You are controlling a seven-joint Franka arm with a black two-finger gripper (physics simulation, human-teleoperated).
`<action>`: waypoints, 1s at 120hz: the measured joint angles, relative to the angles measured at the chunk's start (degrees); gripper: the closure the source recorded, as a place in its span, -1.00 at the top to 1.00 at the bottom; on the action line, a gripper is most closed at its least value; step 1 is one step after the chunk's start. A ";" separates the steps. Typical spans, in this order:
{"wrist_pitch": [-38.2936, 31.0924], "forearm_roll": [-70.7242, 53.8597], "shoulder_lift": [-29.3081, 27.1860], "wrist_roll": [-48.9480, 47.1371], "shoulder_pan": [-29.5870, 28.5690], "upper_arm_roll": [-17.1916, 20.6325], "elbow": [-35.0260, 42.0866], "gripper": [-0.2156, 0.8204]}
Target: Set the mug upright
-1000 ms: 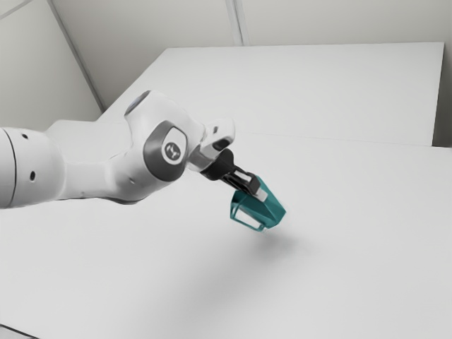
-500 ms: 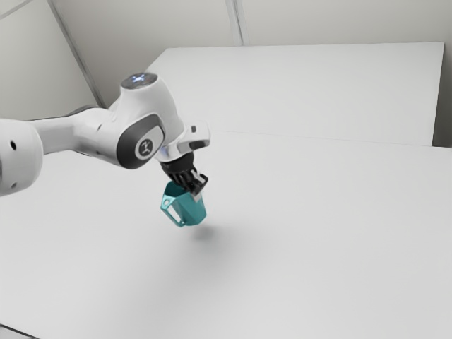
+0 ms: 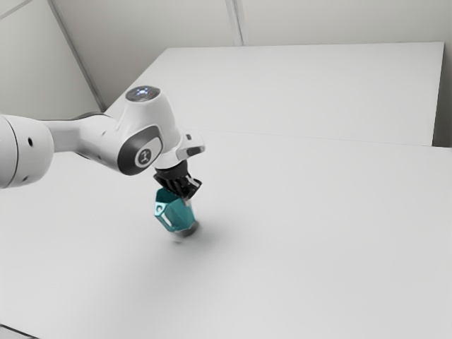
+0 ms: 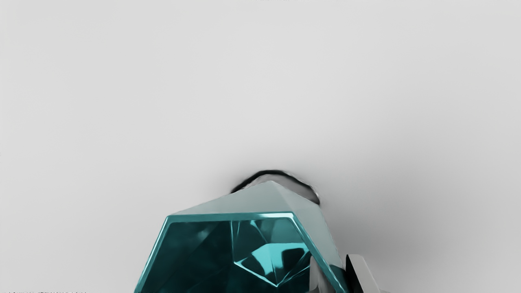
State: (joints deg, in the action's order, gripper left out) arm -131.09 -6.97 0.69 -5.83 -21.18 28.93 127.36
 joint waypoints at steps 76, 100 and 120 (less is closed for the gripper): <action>-0.05 -0.87 -1.86 -6.10 2.81 0.09 0.04 0.28; 7.53 0.64 -3.85 -6.85 2.69 -0.25 -6.64 0.46; 18.34 4.63 -3.56 -6.85 1.06 -0.09 -19.56 0.53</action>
State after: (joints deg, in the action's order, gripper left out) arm -112.75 -2.34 -2.87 -12.68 -20.12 28.84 107.80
